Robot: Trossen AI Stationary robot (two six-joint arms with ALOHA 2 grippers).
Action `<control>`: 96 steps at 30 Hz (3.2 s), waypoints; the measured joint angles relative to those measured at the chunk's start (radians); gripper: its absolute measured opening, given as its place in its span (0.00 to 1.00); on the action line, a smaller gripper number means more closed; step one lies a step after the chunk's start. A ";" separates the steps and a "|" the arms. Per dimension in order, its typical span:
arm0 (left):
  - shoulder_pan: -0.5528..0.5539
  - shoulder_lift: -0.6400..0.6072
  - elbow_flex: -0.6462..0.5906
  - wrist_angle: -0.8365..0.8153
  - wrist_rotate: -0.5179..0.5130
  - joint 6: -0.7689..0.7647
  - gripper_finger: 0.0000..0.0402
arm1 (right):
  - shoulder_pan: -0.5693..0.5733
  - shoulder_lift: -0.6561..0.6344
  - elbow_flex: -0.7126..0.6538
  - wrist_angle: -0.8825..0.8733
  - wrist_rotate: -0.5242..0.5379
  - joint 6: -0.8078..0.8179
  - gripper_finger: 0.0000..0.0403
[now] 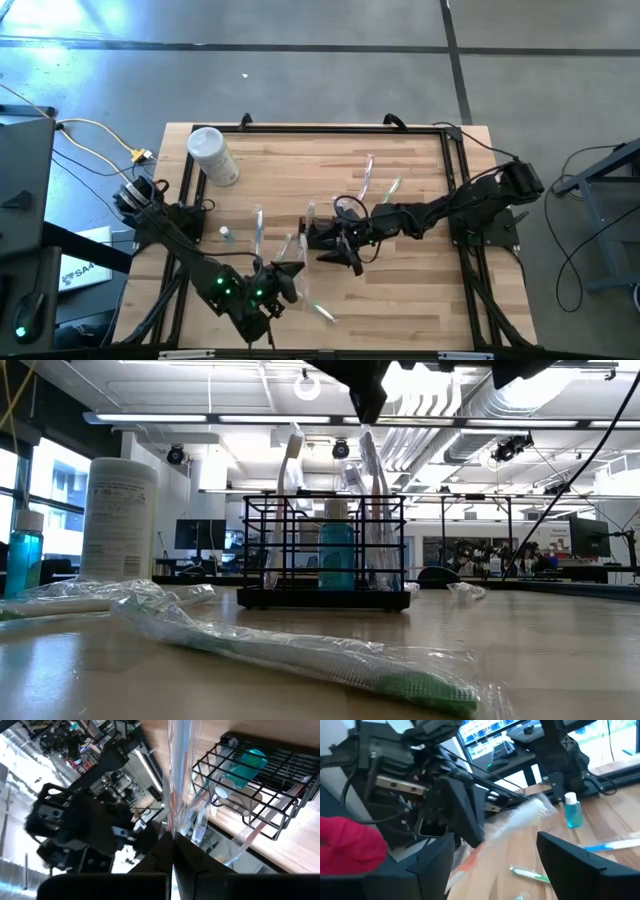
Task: Pick & Place toothbrushing station
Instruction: Put the orange toothbrush into the black mesh
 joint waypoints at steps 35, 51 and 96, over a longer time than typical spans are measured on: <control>0.141 0.001 0.000 0.125 0.094 0.174 0.00 | -0.001 0.000 0.000 -0.050 0.151 -0.058 0.32; 0.142 0.002 0.000 0.120 0.160 -0.021 0.02 | 0.002 -0.001 0.000 -0.057 0.114 -0.156 0.02; 0.183 -0.314 0.002 -0.414 0.380 -1.312 0.48 | 0.257 -0.374 0.000 -0.580 0.703 -0.268 0.02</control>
